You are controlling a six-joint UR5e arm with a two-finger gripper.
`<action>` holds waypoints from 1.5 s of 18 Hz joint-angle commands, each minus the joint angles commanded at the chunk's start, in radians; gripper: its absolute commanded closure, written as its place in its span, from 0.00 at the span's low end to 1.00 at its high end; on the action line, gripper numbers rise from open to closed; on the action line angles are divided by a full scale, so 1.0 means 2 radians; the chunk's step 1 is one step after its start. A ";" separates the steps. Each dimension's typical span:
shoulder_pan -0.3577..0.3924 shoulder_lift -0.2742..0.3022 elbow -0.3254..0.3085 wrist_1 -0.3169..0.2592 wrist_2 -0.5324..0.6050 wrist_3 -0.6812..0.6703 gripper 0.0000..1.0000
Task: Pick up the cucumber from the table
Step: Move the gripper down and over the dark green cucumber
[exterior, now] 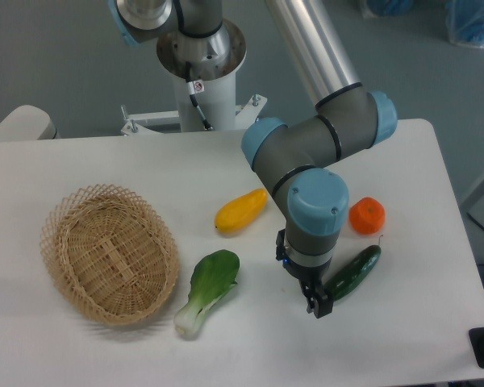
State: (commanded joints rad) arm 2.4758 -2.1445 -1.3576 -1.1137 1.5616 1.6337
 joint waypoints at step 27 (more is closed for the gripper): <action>0.017 -0.052 0.002 0.054 -0.002 -0.009 0.00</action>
State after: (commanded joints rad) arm 2.5096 -2.2488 -1.3545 -1.0048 1.5585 1.6153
